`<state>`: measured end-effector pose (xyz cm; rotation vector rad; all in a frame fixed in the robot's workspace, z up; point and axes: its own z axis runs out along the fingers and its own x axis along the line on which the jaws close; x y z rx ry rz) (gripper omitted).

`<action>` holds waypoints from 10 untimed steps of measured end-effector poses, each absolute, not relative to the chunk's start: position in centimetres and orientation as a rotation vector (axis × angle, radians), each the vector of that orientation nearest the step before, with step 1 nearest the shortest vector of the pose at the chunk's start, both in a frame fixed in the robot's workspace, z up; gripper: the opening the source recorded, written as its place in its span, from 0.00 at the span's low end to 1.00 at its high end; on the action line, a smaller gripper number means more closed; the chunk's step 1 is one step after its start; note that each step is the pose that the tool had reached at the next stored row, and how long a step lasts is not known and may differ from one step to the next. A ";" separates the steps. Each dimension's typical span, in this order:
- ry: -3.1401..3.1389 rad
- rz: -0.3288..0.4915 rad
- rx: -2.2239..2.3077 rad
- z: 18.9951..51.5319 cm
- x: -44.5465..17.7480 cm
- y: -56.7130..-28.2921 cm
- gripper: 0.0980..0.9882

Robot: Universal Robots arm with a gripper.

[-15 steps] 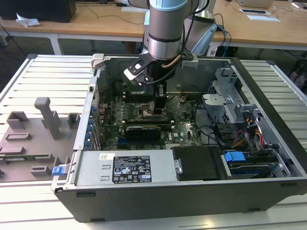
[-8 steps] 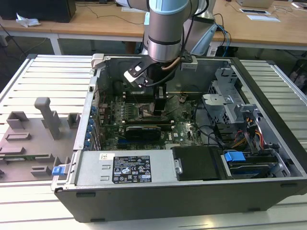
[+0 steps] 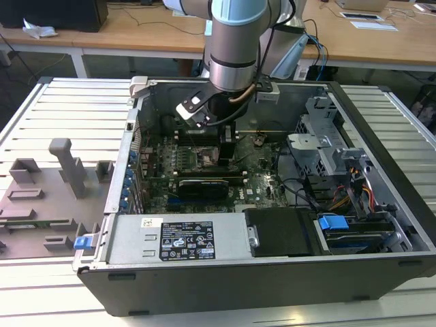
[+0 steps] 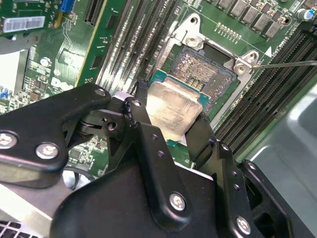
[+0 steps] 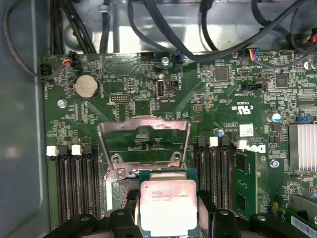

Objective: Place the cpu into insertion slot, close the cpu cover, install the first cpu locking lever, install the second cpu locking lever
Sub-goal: 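Place the cpu into insertion slot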

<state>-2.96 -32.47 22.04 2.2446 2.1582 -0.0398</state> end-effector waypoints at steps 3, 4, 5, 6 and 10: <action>2.169 -0.037 2.236 22.0 -3.4 -32.1 0.50; 2.170 -0.035 2.238 22.0 -3.8 -32.1 0.50; 2.170 -0.034 2.238 22.0 -4.1 -32.1 0.50; 2.171 -0.033 2.239 21.9 -4.2 -32.0 0.50; 2.172 -0.029 2.241 21.8 -4.2 -31.3 0.50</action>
